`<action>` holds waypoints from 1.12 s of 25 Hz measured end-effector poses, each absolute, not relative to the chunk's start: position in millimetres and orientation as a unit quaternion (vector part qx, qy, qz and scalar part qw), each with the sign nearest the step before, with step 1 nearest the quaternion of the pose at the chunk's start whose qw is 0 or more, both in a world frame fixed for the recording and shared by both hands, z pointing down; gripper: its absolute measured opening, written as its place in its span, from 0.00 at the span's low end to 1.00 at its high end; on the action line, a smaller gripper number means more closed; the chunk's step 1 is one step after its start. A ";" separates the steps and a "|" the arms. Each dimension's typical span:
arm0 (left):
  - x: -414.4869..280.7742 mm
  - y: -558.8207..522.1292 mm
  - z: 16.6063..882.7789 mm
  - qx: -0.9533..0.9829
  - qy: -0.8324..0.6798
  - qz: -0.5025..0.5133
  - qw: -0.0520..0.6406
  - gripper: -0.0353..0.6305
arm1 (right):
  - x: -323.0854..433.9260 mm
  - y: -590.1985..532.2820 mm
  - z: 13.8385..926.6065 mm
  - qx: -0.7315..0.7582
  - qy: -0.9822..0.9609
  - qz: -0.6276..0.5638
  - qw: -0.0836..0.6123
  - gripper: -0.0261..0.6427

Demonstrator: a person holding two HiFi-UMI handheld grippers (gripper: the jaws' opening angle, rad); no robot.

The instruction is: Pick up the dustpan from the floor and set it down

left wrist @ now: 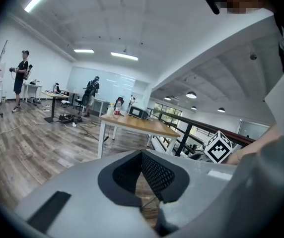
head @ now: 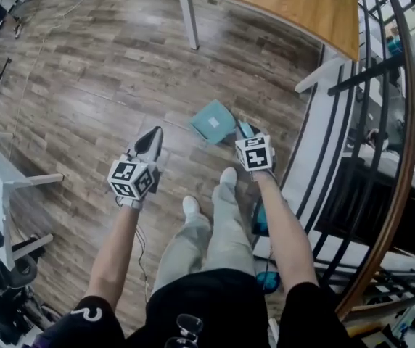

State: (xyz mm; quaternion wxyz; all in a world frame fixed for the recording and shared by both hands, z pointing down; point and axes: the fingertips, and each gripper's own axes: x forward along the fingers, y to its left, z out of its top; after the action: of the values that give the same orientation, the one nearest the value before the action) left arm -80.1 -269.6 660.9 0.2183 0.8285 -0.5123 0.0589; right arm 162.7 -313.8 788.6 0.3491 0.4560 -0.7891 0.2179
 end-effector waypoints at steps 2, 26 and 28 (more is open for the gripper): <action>-84.2 -261.9 638.3 0.831 -0.513 0.052 0.209 0.05 | 161.1 -309.6 757.3 0.459 -0.792 0.210 0.344 0.17; -156.5 -194.8 448.3 0.855 -0.505 0.018 0.120 0.05 | 143.3 -274.9 426.1 0.531 -0.812 0.110 0.215 0.17; -160.0 -195.1 439.9 0.855 -0.505 0.016 0.116 0.05 | 145.3 -271.0 414.7 0.536 -0.811 0.107 0.208 0.17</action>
State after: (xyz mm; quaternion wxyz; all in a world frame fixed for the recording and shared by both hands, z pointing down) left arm -160.0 -195.1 439.9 0.1161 0.8552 -0.5049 0.0158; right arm 145.3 -271.0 414.7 0.2082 0.5355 -0.8114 0.1070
